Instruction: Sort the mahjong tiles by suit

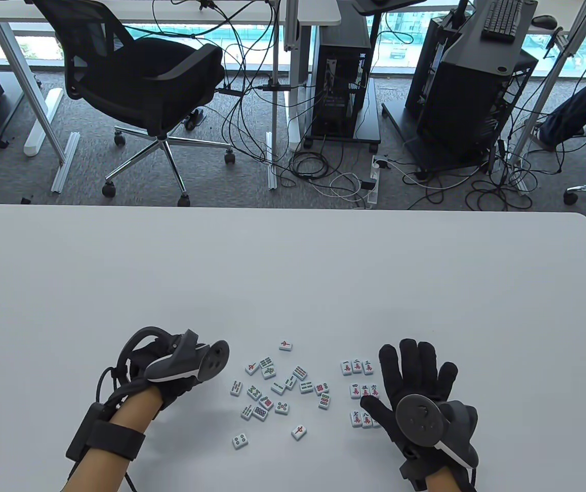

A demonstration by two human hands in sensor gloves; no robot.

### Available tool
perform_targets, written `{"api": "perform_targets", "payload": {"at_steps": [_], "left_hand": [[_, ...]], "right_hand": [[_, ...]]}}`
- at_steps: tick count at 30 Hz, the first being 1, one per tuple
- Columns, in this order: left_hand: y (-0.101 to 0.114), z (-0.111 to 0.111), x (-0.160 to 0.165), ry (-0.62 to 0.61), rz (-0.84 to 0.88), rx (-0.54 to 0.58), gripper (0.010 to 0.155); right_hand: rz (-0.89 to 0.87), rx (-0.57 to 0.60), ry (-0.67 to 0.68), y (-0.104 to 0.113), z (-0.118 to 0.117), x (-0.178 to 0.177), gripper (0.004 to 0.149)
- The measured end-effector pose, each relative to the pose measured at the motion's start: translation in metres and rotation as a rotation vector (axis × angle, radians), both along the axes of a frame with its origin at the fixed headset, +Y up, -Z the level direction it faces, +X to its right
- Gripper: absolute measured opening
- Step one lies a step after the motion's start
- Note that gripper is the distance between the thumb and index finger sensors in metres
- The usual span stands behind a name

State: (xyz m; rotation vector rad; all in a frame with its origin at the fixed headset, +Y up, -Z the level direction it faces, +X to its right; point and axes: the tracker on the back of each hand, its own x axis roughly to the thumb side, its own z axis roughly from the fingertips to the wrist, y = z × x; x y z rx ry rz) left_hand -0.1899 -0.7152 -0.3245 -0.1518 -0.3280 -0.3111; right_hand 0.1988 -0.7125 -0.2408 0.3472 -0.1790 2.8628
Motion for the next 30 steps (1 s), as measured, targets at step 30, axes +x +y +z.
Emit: {"api": "perform_targets", "payload": {"at_steps": [30], "left_hand": [[-0.016,0.008,-0.012,0.0,-0.058,0.019,0.061]], "right_hand": [[0.003,-0.008,-0.002,-0.002,-0.001,0.001,0.085]]}}
